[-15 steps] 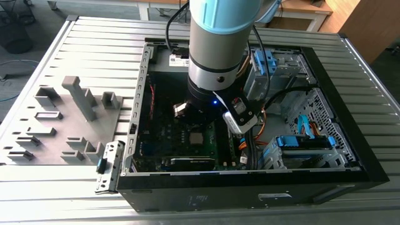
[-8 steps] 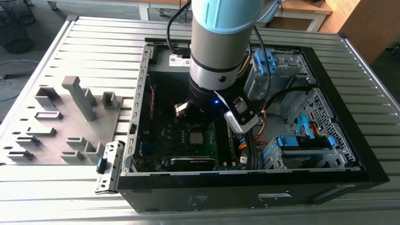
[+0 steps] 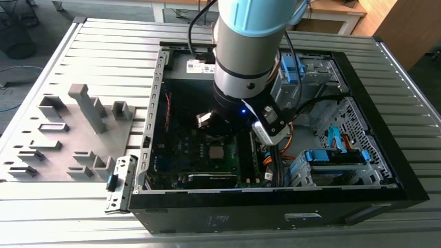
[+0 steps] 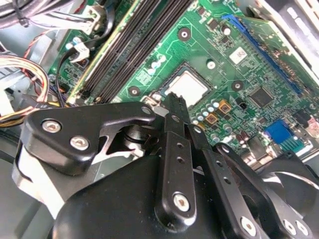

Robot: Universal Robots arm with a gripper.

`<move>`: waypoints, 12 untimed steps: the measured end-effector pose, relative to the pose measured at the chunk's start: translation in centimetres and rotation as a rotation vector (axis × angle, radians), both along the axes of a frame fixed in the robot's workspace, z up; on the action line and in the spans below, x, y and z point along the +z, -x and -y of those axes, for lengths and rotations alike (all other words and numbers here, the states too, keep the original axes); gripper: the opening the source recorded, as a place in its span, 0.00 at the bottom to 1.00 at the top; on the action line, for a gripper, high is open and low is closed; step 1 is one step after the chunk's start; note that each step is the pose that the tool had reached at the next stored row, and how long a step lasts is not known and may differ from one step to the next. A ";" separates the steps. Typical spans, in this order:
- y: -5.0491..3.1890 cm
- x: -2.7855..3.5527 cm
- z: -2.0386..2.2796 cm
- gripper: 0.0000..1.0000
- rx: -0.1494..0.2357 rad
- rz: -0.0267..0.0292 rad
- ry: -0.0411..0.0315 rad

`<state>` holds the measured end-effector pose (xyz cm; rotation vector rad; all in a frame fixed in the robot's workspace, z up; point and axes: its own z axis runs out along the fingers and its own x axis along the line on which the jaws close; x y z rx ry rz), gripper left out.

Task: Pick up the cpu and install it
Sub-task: 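Close the cpu cover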

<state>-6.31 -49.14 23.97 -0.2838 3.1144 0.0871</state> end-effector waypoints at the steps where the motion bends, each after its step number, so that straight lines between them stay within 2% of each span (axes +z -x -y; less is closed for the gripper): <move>1: -0.08 -0.03 -0.02 0.10 0.003 0.0001 -0.0001; 3: -0.14 -0.04 -0.02 0.10 0.012 -0.0001 -0.0010; 7: -0.19 -0.06 -0.04 0.10 0.026 0.0001 -0.0184; 9: -0.22 -0.08 -0.07 0.10 0.032 0.0001 -0.0245; 12: -0.27 -0.11 -0.30 0.10 0.035 0.0001 -0.0266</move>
